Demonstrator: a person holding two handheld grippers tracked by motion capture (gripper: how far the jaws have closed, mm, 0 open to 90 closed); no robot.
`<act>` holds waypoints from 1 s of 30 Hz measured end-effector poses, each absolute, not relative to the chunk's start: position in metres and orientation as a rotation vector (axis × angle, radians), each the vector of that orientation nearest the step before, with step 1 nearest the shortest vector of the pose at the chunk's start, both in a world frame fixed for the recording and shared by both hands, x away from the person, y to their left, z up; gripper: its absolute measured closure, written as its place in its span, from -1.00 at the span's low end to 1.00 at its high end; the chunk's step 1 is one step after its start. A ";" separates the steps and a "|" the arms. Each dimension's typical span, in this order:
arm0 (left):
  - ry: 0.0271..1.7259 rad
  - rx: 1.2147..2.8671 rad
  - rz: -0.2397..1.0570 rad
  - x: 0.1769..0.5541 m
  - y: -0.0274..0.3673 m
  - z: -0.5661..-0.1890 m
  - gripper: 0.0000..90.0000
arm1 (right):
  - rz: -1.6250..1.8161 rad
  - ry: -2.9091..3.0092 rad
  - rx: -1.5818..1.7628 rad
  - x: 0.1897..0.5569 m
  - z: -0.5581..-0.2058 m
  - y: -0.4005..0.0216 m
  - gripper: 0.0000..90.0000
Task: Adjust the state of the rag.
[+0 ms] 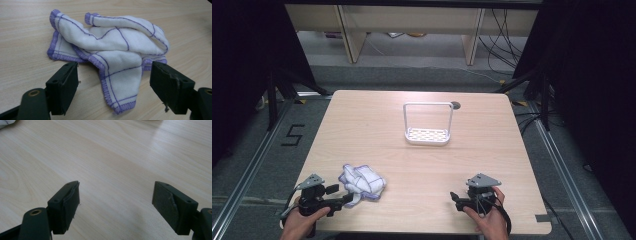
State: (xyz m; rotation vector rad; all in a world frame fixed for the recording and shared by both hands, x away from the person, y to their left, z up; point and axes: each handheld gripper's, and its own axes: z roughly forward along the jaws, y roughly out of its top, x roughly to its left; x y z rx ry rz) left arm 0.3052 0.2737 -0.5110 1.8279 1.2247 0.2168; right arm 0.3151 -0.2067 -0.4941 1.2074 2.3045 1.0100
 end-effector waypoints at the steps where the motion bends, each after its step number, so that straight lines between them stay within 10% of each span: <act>1: 1.208 1.837 0.219 0.305 0.272 -0.511 -0.45 | 1.009 2.309 1.197 0.316 -0.494 -0.207 -0.49; 18: 1.136 1.959 0.220 0.301 0.260 -0.515 -0.39 | 1.024 2.328 1.212 0.315 -0.494 -0.205 -0.47; 30: 1.052 2.053 0.274 0.302 0.264 -0.519 0.34 | 1.059 2.317 1.205 0.315 -0.492 -0.205 -0.44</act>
